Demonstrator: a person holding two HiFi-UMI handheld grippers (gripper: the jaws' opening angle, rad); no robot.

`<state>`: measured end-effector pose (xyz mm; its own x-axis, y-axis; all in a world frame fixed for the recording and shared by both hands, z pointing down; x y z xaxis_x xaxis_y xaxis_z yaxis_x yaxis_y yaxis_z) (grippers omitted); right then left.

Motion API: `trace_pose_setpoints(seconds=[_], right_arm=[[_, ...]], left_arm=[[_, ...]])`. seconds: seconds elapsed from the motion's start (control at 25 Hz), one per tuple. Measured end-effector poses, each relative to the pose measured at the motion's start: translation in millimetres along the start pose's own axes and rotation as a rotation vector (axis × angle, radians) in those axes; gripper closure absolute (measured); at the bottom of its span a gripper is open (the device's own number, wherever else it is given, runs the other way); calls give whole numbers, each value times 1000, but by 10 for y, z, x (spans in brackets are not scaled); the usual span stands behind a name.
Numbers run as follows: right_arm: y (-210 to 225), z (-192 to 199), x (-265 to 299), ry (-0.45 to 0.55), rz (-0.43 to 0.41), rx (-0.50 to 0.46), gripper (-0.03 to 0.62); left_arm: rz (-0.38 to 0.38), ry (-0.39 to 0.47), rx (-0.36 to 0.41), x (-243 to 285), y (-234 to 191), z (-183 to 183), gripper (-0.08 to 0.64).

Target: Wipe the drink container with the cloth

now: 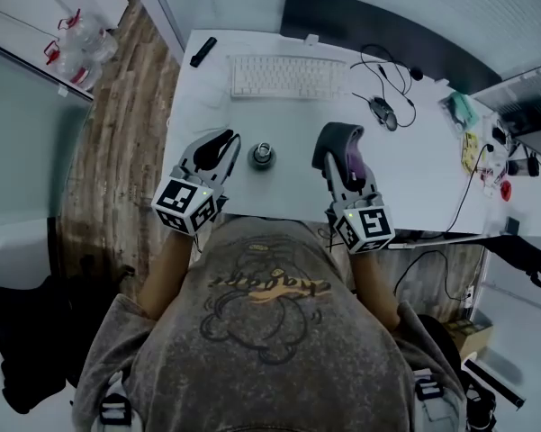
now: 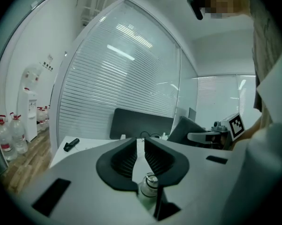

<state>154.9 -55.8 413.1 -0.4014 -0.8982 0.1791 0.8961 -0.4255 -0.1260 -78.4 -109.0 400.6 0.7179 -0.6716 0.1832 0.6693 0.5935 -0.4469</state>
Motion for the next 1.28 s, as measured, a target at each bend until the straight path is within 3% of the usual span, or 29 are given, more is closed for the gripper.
trace_pose_setpoints(seconds=[0.28,1.28], right_arm=[[-48,155,67,-14,-15,1,540],[-67,190,35,-47,-38,-23,543]], left_arm=[[-55,-14,-4,44,-136,152,529],[-82,-12,-11,-55,-104,155,532]])
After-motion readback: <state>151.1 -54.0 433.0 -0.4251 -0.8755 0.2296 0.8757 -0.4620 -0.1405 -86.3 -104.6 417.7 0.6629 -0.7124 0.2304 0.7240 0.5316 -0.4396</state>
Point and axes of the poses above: the fingertips, and each gripper's own axes: x forward along the fingers, y to its right, z out of its underside, the point moved 4 cm from there along -x, backward along the fingers, and after that the axes turned 15 degrees about -x, right-handed, at the moved point
